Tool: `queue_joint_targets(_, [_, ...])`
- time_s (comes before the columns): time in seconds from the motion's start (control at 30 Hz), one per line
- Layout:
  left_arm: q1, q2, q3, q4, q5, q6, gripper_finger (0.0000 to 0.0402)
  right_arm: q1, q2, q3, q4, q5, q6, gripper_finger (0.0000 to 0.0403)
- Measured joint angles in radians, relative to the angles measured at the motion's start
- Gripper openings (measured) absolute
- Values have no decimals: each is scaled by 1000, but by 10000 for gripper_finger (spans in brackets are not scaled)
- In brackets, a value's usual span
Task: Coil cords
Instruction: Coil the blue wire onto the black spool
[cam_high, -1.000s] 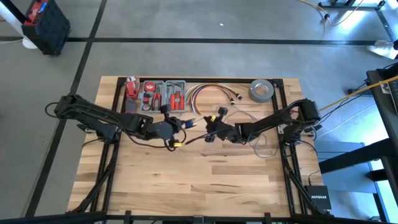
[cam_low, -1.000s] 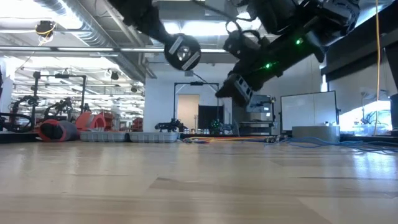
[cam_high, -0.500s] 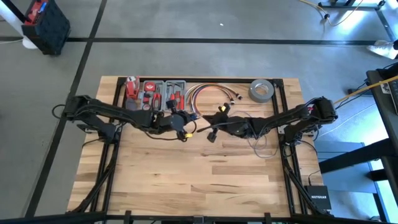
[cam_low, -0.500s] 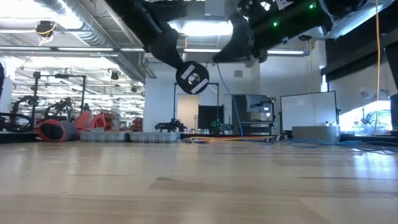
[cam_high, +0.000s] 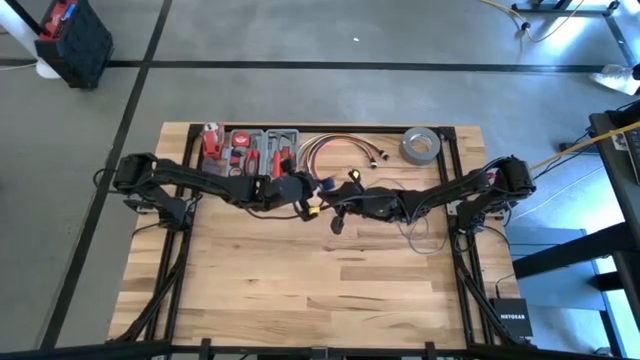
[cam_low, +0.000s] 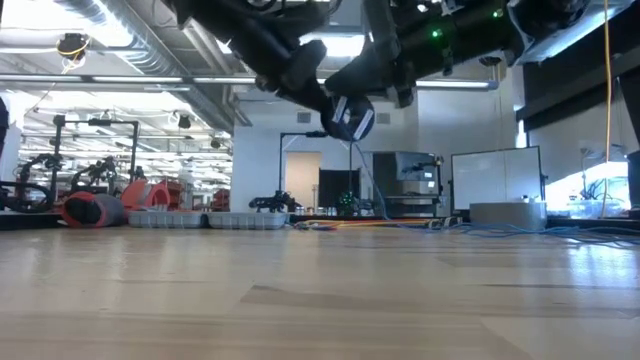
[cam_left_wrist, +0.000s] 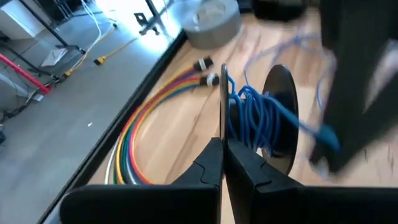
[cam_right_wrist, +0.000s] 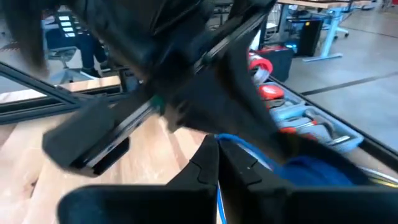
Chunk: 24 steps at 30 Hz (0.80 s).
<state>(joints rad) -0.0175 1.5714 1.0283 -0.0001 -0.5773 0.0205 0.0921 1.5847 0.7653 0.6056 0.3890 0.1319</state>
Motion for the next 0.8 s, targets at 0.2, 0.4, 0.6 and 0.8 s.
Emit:
queue_joint_targets(0.2, [-1,-6,0,38,0,-16,0,0,30,0,-2,-17,17,4])
queue_joint_targets(0.4, [-15,-37,0,33,1,-8,0,0,36,1,-73,21,-15,4])
queue_joint_targets(0.6, [-43,-94,-1,-27,8,-2,0,1,30,7,-174,129,-92,5])
queue_joint_targets(0.8, [-68,-95,-2,-42,0,13,0,2,31,6,-198,134,-114,5])
